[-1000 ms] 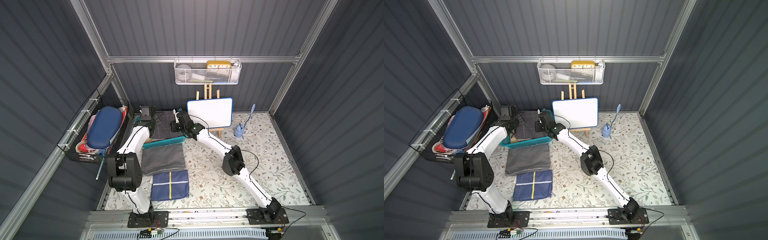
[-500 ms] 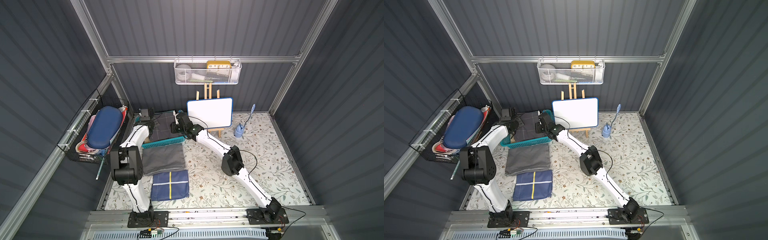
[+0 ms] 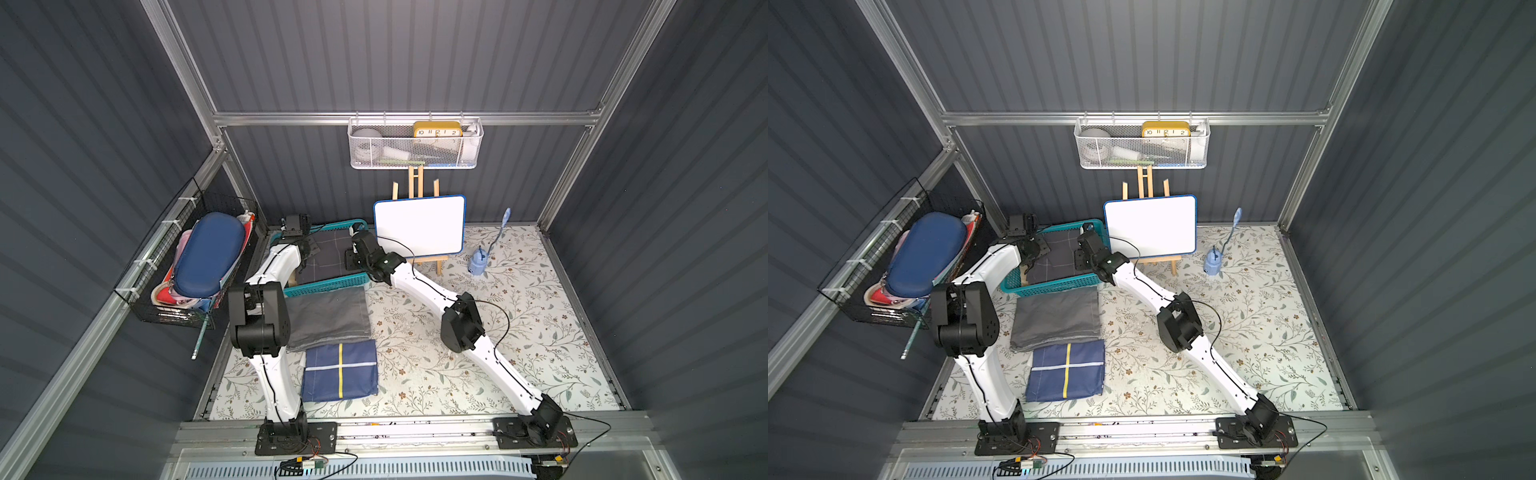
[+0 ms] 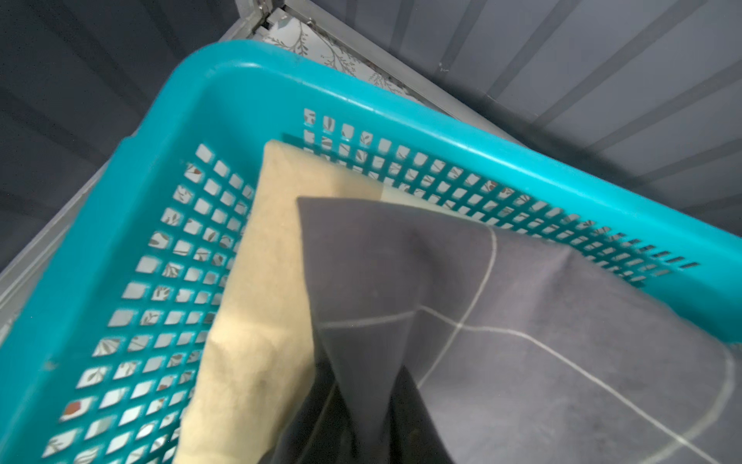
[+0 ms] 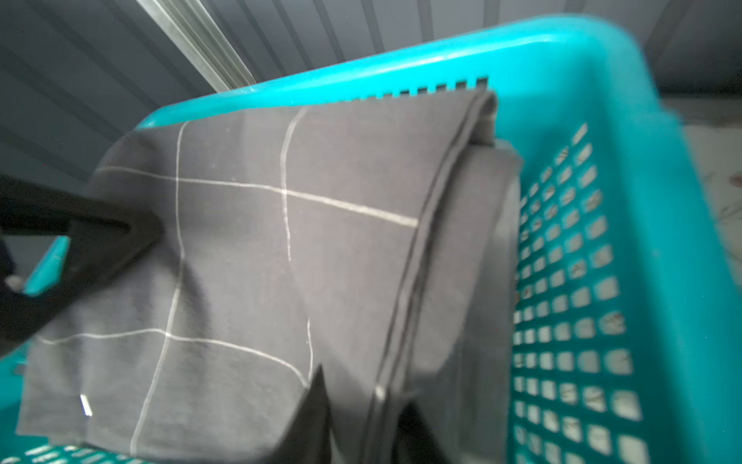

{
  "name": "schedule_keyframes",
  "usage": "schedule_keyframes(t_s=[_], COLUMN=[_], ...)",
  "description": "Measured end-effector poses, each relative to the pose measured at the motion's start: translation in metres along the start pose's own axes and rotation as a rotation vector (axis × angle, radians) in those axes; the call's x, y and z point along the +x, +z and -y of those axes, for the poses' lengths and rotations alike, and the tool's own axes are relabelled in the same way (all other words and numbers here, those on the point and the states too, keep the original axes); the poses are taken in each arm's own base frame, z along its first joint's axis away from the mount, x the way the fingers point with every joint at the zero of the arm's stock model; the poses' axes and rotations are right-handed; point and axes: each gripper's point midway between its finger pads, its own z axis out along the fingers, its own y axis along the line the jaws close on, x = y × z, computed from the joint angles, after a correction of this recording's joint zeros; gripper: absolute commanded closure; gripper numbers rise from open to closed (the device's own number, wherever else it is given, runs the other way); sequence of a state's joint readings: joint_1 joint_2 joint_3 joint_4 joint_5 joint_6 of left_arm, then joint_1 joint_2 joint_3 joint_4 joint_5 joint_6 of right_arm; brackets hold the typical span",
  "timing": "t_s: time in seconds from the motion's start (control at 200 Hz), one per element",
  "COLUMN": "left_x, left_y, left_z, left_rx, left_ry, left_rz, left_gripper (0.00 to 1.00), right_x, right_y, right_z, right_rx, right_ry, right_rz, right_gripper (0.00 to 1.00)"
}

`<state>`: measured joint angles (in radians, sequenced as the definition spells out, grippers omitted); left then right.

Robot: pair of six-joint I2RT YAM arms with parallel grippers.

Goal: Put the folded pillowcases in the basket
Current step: Place the pillowcase in the basket.

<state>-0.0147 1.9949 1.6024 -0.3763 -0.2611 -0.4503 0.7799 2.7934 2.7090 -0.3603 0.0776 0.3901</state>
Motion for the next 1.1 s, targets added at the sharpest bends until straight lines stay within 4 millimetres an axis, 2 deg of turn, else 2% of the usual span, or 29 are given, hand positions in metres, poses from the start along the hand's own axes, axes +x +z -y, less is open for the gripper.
schedule_keyframes(t_s=[0.065,0.22,0.335,0.48,0.605,0.71,0.8,0.87,0.94,1.101], left_x=[0.002,0.004,0.001,-0.002,-0.012,-0.014,-0.021,-0.024,-0.017,0.016], left_y=[0.000,-0.005,-0.009,-0.013,-0.025,-0.047,-0.061,-0.062,-0.053,-0.011], left_z=[-0.003,-0.012,-0.015,-0.017,-0.010,-0.001,0.010,0.020,0.025,0.028], left_rx=[-0.018,-0.054,-0.068,-0.084,-0.054,0.023,0.085,0.136,0.161,0.186], left_ry=[-0.005,-0.024,-0.038,-0.010,-0.004,0.006,0.001,0.000,0.005,0.016], left_rz=[-0.006,0.002,0.016,0.013,0.054,0.094,0.125,0.131,0.104,-0.009], left_gripper=[0.85,0.77,0.53,0.45,0.39,0.38,0.37,0.36,0.35,0.34], right_x=[-0.002,-0.004,-0.006,-0.016,-0.040,-0.062,-0.070,-0.065,-0.055,-0.014], right_y=[0.000,-0.001,-0.002,-0.014,-0.037,-0.054,-0.062,-0.060,-0.054,-0.024], right_z=[0.001,0.002,0.002,-0.001,-0.015,-0.034,-0.054,-0.062,-0.067,-0.056], right_rx=[0.007,0.012,0.020,0.026,0.002,-0.050,-0.118,-0.154,-0.178,-0.172], right_ry=[-0.004,-0.009,-0.014,-0.017,-0.028,-0.040,-0.048,-0.051,-0.051,-0.055], right_rz=[0.007,0.015,0.021,0.025,0.058,0.106,0.124,0.113,0.094,0.012], right_gripper=[0.60,0.54,0.53,0.53,0.52,0.50,0.50,0.49,0.50,0.49])
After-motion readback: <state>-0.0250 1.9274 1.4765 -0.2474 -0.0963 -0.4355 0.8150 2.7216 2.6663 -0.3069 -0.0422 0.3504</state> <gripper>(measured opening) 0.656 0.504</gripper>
